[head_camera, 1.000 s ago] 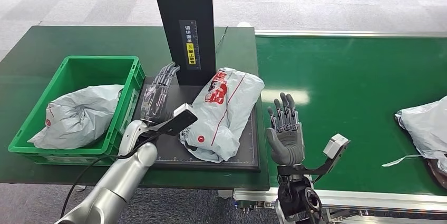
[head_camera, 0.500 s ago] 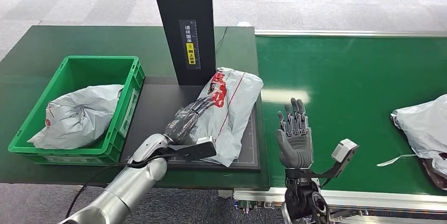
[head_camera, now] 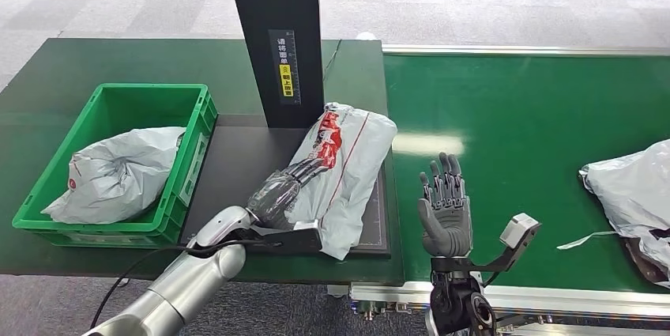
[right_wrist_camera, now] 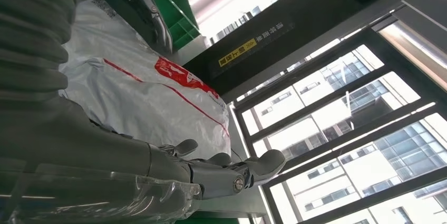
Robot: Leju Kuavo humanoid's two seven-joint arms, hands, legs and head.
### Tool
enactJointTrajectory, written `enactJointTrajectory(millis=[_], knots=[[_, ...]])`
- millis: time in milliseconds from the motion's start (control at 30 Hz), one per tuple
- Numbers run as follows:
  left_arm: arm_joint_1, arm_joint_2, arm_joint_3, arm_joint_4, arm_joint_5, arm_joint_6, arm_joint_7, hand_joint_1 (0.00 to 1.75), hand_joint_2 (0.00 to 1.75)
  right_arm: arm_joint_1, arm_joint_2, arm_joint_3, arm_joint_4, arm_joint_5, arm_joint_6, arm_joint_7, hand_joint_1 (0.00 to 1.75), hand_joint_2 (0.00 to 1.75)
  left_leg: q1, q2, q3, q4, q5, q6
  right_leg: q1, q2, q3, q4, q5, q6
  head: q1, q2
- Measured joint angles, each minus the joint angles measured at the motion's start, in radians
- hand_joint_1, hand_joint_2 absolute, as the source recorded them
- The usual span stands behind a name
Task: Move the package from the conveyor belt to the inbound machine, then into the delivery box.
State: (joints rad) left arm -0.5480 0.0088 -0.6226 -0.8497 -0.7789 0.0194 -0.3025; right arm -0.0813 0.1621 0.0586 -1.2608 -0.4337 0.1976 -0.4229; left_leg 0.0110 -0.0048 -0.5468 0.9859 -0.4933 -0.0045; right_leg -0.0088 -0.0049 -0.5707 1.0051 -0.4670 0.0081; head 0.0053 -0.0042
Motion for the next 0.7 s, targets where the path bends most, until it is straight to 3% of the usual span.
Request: enactJointTrajectory(millis=[400,433,533,567,700], knots=[[-0.004,0.016,-0.036,-0.004,-0.001,-0.006,0.016,0.0,1.75,0.002,0.0,-0.001,0.0,-0.001,0.001,0.005,0.0,1.75,0.0,0.0,0.0,0.0,0.0,0.0,0.0,0.0,0.0,0.0,0.0,0.0,0.0,0.0],[-0.007,0.016,-0.04,-0.002,-0.002,-0.008,0.021,0.13,1.75,0.002,0.0,-0.001,0.0,-0.001,0.002,0.006,0.0,1.75,0.0,0.0,0.0,0.0,0.0,0.0,0.0,0.0,0.0,0.0,0.0,0.0,0.0,0.0],[-0.021,0.014,-0.057,0.015,-0.011,-0.016,0.03,1.39,1.75,0.002,0.003,0.0,0.0,-0.002,0.003,0.01,0.0,1.75,0.0,0.0,0.0,0.0,0.0,0.0,0.0,0.0,0.0,0.0,0.0,0.0,0.0,0.0],[-0.026,0.012,-0.063,0.025,-0.016,-0.018,0.032,1.7,1.75,0.002,0.005,0.0,0.0,-0.002,0.003,0.01,0.0,1.75,0.0,0.0,0.0,0.0,0.0,0.0,0.0,0.0,0.0,0.0,0.0,0.0,0.0,0.0],[-0.041,0.001,-0.086,0.065,-0.031,-0.018,0.039,1.75,1.75,0.002,0.007,0.003,0.0,-0.002,0.003,0.011,0.0,1.75,0.0,0.0,0.0,0.0,0.0,0.0,0.0,0.0,0.0,0.0,0.0,0.0,0.0,0.0]])
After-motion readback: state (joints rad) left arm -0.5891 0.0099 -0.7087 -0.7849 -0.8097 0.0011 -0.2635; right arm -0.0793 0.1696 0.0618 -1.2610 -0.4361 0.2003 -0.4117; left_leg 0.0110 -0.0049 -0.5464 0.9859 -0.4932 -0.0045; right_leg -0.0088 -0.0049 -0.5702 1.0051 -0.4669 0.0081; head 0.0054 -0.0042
